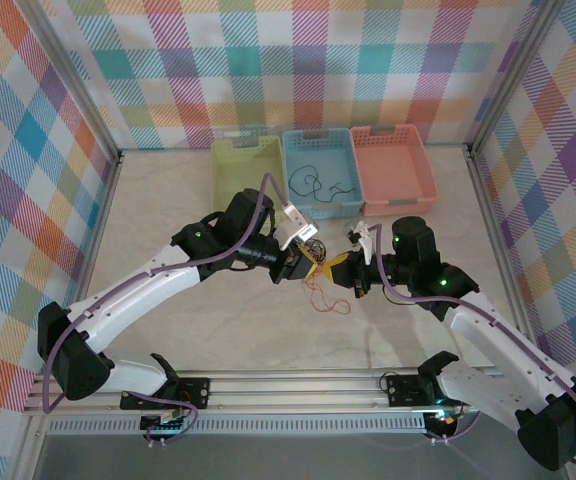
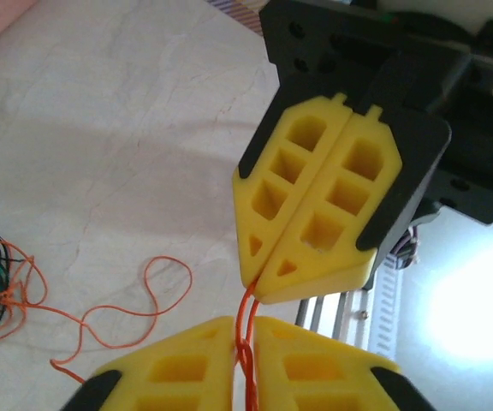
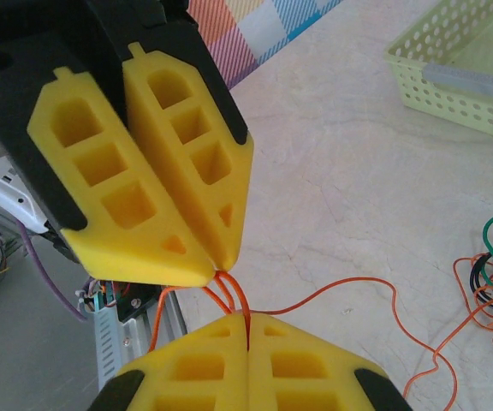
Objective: Untangle the cables
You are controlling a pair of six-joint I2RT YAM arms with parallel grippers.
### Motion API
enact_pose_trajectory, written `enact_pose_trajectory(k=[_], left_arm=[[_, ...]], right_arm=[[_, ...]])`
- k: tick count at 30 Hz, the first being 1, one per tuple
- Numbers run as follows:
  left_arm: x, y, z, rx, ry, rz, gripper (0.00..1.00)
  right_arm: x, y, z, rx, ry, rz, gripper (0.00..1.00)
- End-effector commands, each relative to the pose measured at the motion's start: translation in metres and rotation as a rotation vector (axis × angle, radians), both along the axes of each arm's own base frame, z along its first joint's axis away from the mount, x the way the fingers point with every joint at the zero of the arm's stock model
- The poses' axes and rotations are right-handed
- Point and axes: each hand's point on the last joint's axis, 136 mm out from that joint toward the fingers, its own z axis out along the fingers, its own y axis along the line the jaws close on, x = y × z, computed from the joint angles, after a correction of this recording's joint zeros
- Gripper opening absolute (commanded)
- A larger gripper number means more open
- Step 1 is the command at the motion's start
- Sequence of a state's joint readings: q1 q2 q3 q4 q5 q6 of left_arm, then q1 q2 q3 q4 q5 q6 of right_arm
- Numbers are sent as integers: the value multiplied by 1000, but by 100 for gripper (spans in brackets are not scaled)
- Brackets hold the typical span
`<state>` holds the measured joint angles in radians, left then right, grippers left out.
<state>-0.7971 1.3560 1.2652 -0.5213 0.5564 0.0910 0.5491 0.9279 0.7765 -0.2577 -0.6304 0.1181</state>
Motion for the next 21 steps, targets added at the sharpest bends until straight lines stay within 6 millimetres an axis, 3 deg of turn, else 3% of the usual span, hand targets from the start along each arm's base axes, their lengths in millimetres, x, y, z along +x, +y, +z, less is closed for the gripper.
enact_pose_trajectory(k=[1,10,15,21], left_arm=[[5,-3,7,-40,-18,19,1],[10,0,4,-65,-47,68,0],[6,1,24,-214,-133,83,0],[-4,5,21,-267,-176,90,0]], right_arm=[[-4,0,8,11,-18,27,0],[6,-6,7,4,-2,-68,0],[41,-25,-13,-6,140,-364,0],[63,-56,-30,75,294,-688,0]])
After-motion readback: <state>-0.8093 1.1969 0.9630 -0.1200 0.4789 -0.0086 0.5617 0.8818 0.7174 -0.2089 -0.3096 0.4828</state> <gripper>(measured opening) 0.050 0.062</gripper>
